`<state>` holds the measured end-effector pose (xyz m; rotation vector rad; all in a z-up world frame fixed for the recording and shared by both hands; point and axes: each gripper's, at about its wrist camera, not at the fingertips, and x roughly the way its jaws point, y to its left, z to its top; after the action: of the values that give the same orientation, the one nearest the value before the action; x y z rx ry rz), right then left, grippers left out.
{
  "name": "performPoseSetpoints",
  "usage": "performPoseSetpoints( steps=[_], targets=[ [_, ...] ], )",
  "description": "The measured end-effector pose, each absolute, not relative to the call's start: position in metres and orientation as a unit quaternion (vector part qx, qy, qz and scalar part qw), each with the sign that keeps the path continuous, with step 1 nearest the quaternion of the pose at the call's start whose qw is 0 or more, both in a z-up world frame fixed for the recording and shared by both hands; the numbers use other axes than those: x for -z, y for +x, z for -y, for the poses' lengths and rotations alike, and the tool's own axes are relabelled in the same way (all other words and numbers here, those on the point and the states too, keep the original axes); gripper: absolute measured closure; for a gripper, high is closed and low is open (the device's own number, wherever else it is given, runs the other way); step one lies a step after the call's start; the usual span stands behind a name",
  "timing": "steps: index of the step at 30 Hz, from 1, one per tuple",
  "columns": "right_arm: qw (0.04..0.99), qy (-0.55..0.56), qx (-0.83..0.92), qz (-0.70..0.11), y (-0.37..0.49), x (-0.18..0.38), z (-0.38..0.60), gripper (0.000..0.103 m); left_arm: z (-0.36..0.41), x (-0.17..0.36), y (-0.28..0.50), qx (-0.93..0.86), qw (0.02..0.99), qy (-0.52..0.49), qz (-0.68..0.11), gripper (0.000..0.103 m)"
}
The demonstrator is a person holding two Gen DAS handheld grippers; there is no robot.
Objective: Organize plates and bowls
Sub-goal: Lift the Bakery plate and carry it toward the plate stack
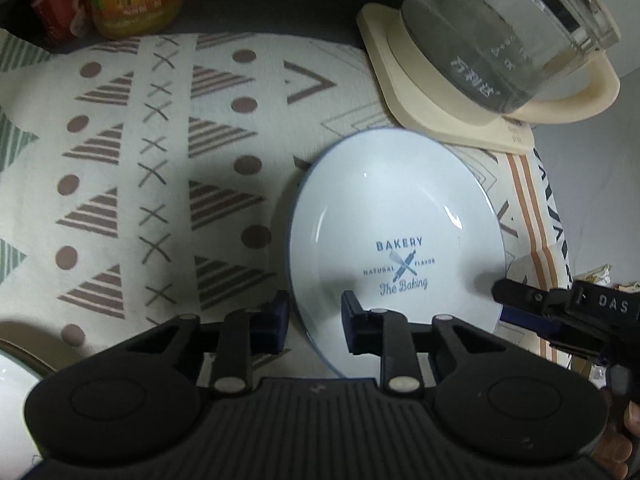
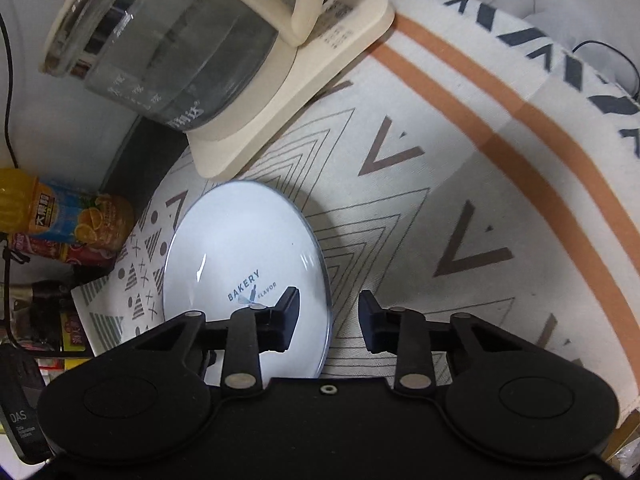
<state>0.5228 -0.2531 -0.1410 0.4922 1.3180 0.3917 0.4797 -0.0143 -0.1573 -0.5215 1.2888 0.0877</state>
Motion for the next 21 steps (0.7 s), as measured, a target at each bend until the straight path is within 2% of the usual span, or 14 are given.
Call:
performPoseSetpoints(
  steps=[3, 9, 13, 21],
  targets=[
    [0.736, 0.228, -0.182, -0.611, 0.526, 0.147, 0.252, 0.082, 0.015, 0.163, 0.48, -0.038, 0.76, -0.25, -0.599, 0.081],
    [0.72, 0.242, -0.187, -0.624, 0.529, 0.16, 0.251, 0.086, 0.013, 0.166, 0.482, -0.033, 0.757, -0.259, -0.599, 0.082],
    [0.719, 0.236, -0.203, -0.621, 0.529, 0.161, 0.248, 0.094, 0.012, 0.166, 0.48, -0.036, 0.759, -0.262, -0.596, 0.084],
    [0.749, 0.231, -0.215, -0.583, 0.525, 0.139, 0.247, 0.095, 0.009, 0.147, 0.474, -0.029, 0.788, -0.256, -0.559, 0.088]
  ],
)
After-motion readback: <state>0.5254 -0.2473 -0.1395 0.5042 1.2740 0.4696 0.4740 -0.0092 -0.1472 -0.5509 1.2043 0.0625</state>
